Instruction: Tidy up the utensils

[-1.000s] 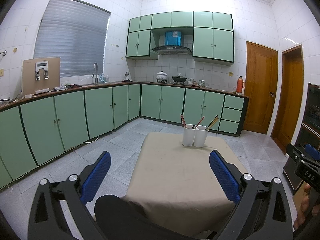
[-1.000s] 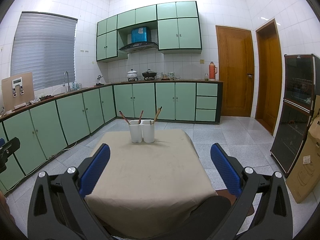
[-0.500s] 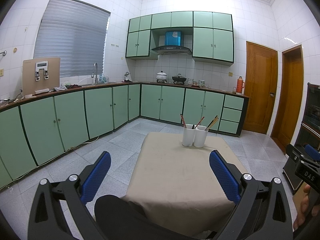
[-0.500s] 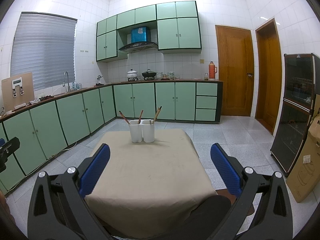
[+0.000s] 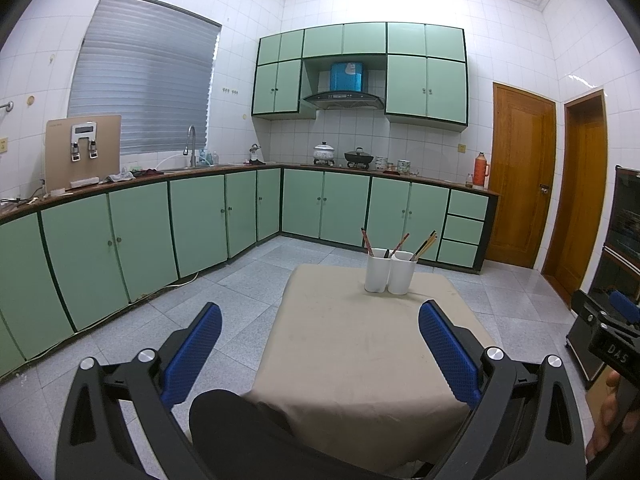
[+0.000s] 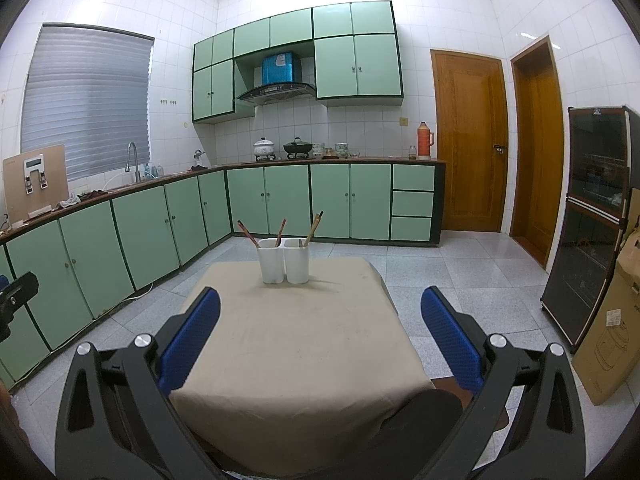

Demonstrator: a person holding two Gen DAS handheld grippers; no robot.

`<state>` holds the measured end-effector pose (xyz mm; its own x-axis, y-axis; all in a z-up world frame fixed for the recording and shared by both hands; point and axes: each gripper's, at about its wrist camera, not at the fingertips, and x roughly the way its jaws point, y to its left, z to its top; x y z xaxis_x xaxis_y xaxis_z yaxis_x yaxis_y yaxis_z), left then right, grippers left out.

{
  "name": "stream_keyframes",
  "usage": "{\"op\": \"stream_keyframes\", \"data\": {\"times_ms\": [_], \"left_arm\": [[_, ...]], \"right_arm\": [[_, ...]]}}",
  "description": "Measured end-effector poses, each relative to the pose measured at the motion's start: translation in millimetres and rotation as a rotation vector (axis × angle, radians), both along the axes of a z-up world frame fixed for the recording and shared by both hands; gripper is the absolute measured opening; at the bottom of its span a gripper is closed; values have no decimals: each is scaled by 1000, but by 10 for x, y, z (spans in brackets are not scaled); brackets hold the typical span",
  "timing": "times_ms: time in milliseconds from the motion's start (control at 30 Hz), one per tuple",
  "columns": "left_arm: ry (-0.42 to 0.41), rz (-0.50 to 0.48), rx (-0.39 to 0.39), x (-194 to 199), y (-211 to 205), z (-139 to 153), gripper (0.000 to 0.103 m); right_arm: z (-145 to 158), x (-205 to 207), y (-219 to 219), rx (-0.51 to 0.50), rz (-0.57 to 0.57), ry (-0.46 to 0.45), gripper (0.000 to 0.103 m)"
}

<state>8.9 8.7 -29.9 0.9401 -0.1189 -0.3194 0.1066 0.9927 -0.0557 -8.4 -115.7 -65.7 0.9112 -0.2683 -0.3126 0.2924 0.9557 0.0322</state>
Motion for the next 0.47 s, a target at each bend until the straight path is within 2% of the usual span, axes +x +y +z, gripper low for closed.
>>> {"op": "stream_keyframes", "data": {"times_ms": [467], "left_arm": [[-10,11,-1,-38,8,37,97]], "right_arm": [[-41,-8,11,1,-1,2,97]]}}
